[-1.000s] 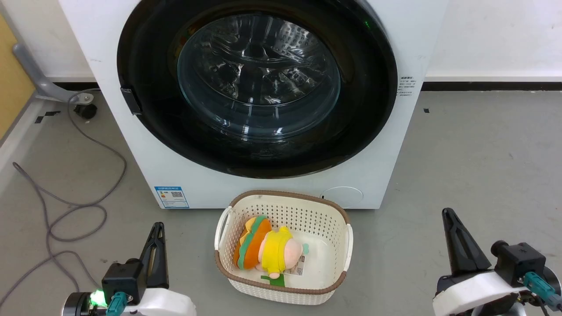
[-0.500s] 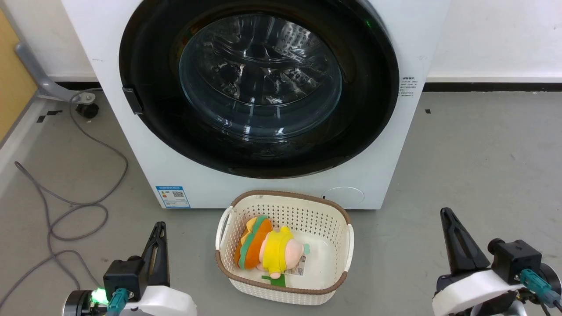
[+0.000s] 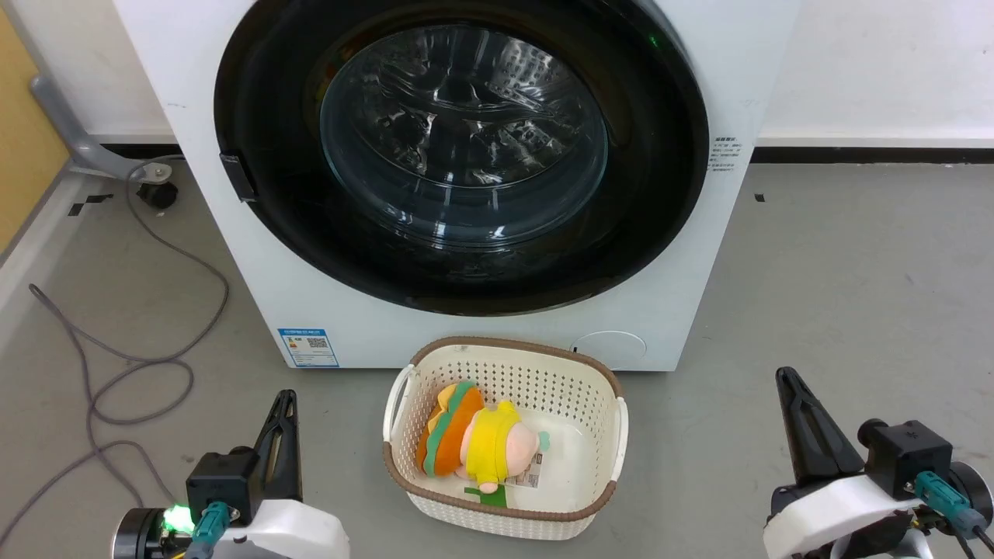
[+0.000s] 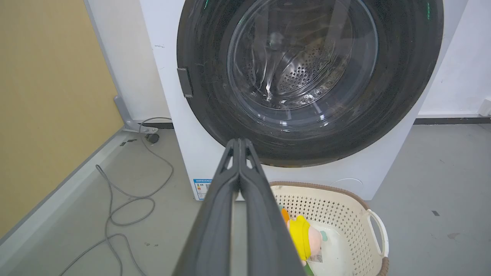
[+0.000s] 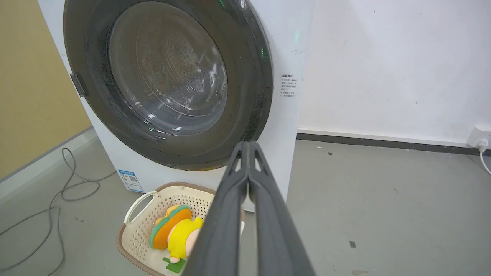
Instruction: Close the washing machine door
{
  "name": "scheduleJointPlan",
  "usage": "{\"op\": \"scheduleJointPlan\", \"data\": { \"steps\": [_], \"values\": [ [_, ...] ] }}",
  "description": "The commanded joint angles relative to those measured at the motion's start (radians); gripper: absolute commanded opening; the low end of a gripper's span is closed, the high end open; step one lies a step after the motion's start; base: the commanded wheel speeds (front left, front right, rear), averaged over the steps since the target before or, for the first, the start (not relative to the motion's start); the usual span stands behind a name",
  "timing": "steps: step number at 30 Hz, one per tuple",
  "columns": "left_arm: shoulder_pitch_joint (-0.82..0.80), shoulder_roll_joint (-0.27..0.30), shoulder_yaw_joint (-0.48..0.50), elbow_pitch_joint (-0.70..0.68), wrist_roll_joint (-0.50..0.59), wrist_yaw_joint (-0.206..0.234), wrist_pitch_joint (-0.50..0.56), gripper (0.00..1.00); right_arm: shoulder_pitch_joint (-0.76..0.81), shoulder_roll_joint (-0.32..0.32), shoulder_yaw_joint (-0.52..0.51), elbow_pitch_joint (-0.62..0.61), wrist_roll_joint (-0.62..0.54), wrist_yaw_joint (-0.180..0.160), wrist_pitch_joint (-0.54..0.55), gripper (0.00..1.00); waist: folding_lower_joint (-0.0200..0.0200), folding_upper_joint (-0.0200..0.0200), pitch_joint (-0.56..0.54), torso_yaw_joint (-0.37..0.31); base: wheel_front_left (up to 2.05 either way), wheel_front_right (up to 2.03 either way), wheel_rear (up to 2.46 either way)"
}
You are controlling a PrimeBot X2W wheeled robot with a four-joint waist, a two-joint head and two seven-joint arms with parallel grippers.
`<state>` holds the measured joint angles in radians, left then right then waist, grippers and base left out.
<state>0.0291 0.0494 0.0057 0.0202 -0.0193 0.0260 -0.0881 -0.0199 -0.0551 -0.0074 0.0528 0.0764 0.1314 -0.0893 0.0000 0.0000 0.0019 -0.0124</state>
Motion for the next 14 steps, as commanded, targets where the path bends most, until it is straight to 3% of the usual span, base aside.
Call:
{"op": "scheduleJointPlan", "data": {
  "steps": [1, 14],
  "values": [
    [-0.014, 0.001, -0.002, -0.005, 0.007, -0.005, 0.007, 0.0, 0.013, 0.003, 0.002, -0.01, -0.014, -0.001, 0.007, 0.0, 0.0, 0.0, 0.0, 0.001, 0.0, 0.0, 0.0],
    [-0.019, 0.001, -0.003, -0.01, 0.011, -0.011, 0.031, 0.0, 0.015, 0.004, 0.004, -0.023, -0.033, -0.001, 0.032, 0.0, 0.0, 0.0, -0.001, 0.004, 0.0, 0.0, 0.0]
  ]
}}
